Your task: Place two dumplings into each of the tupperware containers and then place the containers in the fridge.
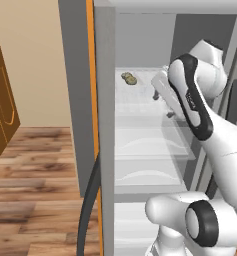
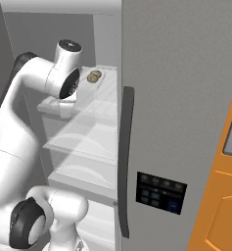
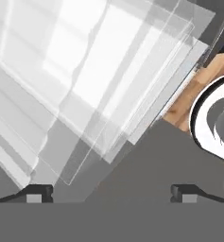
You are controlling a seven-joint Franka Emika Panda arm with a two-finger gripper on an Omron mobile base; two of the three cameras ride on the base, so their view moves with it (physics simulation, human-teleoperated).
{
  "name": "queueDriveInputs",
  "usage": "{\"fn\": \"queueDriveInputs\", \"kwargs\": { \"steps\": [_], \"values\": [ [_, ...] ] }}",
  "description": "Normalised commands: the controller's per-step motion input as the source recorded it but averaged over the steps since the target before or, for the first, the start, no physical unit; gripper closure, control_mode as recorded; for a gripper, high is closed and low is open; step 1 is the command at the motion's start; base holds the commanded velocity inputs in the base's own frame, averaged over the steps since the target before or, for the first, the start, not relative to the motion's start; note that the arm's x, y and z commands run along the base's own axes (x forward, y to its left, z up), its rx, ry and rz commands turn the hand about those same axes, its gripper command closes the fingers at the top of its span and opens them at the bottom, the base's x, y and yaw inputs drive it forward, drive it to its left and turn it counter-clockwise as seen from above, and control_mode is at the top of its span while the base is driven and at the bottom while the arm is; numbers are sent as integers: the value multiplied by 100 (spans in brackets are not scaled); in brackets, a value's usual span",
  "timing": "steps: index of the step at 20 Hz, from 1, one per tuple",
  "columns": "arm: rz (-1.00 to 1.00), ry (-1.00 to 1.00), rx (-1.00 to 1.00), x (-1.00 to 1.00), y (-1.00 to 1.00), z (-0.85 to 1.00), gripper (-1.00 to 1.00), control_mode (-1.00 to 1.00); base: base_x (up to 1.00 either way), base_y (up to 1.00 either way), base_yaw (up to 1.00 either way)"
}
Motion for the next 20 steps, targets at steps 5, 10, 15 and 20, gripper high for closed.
{"fn": "queueDriveInputs", "kwargs": {
  "steps": [5,10,15,20],
  "values": [
    [69,-1,-24,-100,0,2,-100,-100,0,0,0],
    [65,-14,-20,-100,0,3,-100,-100,0,0,0],
    [51,-16,-12,-100,-3,-5,-100,-100,0,0,0],
    [36,-8,-11,-60,-4,-16,-100,-100,0,0,0]
  ]
}}
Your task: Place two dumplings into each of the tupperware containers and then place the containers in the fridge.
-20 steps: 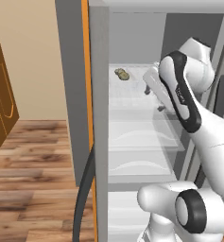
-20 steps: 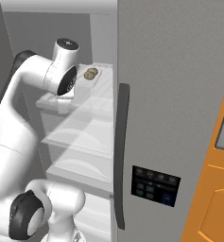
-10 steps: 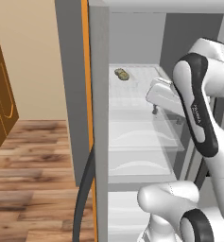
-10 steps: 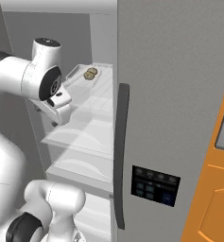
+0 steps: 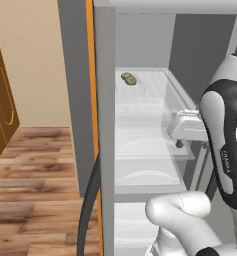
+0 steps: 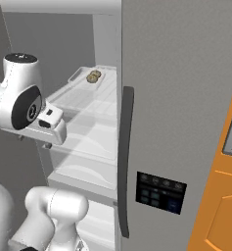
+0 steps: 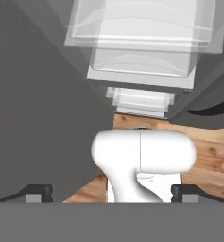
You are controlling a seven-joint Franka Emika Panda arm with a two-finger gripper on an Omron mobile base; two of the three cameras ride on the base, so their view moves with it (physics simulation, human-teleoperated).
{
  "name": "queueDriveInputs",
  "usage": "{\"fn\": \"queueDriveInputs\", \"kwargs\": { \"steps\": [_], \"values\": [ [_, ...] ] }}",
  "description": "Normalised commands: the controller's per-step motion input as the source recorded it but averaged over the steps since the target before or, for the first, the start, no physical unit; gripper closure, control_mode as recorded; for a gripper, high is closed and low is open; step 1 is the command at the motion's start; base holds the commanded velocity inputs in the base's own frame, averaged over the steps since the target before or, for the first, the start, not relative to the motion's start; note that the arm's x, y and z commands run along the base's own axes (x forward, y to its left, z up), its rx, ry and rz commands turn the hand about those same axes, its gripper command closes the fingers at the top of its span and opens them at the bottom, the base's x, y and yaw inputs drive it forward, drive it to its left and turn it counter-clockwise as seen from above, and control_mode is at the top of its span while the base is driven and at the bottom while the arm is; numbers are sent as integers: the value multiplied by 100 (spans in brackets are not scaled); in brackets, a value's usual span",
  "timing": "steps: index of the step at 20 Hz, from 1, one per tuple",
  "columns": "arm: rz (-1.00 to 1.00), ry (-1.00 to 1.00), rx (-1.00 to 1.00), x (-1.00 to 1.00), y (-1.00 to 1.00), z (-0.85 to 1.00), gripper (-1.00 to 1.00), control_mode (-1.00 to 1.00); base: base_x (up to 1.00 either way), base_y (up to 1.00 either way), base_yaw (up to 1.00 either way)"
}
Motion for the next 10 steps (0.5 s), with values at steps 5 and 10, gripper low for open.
{"fn": "queueDriveInputs", "kwargs": {
  "steps": [5,10],
  "values": [
    [21,-13,-14,-37,-3,-8,-100,-100,0,0,0],
    [9,4,-2,-9,-5,-2,-100,-100,0,0,0]
  ]
}}
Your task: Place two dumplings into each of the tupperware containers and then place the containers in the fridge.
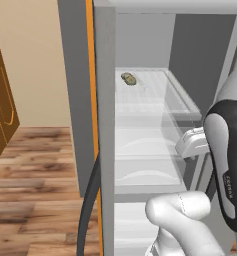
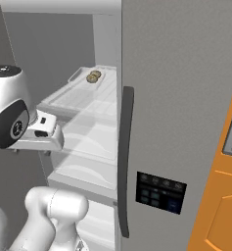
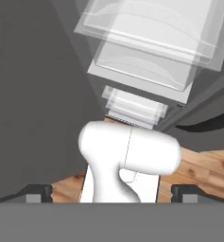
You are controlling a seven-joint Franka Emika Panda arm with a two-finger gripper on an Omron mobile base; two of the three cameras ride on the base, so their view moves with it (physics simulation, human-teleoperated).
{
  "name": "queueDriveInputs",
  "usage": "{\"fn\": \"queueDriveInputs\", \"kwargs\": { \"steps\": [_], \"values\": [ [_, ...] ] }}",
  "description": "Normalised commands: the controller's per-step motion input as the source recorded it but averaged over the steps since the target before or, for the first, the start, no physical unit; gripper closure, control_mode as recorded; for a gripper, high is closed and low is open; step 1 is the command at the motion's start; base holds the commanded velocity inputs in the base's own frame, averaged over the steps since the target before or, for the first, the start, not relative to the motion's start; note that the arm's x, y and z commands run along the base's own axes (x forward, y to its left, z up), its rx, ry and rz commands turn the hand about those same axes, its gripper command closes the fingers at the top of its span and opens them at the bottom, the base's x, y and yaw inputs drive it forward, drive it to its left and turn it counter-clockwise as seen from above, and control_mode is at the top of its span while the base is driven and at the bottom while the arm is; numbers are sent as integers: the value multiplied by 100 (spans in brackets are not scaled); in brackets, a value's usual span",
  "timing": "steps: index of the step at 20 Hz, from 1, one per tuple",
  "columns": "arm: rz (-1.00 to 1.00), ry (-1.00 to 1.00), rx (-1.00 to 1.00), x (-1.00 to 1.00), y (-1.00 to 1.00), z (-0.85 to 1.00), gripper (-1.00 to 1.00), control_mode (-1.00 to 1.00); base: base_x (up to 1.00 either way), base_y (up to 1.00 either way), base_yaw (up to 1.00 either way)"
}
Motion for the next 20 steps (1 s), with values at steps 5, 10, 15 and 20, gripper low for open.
{"fn": "queueDriveInputs", "kwargs": {
  "steps": [5,10,15,20],
  "values": [
    [-6,0,0,-11,0,-6,-100,-100,0,0,0],
    [-13,0,0,-2,0,-7,-100,-100,0,0,0],
    [-8,1,0,0,0,-1,-100,-100,0,0,0],
    [0,0,0,0,0,0,-100,100,-34,-25,-5]
  ]
}}
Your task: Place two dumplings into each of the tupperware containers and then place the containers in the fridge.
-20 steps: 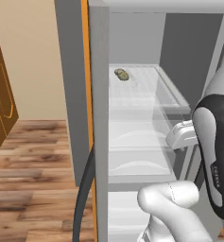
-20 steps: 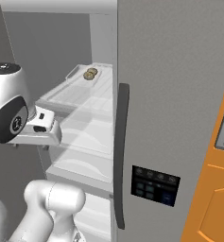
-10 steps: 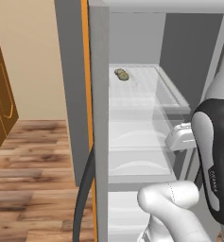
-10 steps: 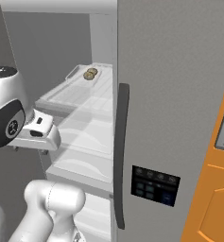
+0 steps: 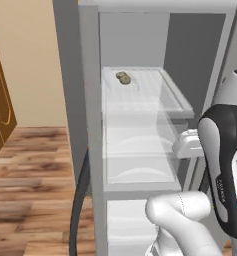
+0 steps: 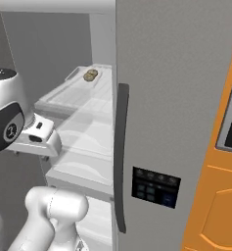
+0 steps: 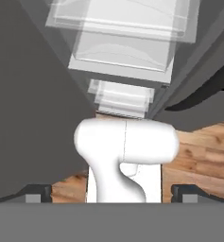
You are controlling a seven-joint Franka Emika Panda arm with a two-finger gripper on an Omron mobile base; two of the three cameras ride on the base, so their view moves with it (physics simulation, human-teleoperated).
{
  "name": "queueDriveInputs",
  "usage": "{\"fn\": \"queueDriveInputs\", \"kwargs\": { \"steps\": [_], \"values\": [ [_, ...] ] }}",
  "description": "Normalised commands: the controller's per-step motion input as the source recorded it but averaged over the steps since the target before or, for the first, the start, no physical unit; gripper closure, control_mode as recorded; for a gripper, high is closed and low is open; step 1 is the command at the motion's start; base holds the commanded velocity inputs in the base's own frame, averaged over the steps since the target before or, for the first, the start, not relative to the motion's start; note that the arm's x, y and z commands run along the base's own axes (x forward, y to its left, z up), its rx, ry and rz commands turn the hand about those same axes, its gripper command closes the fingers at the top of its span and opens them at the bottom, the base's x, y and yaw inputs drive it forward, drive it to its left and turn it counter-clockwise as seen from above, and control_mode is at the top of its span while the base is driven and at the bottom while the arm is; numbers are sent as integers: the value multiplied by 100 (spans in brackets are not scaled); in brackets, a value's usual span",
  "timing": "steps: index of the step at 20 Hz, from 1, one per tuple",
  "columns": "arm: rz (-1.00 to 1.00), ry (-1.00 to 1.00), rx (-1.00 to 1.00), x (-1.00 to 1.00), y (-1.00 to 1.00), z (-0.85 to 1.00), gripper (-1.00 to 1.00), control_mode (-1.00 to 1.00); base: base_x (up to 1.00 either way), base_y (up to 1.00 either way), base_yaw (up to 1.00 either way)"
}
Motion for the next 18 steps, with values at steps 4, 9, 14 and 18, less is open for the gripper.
{"fn": "queueDriveInputs", "kwargs": {
  "steps": [4,9,14,18],
  "values": [
    [0,0,0,0,0,0,-100,100,-87,-71,-45],
    [0,0,0,0,0,0,-100,100,-41,-6,-79],
    [0,0,0,0,0,0,-100,100,-5,0,-98],
    [0,0,0,0,0,0,-100,100,0,0,-99]
  ]
}}
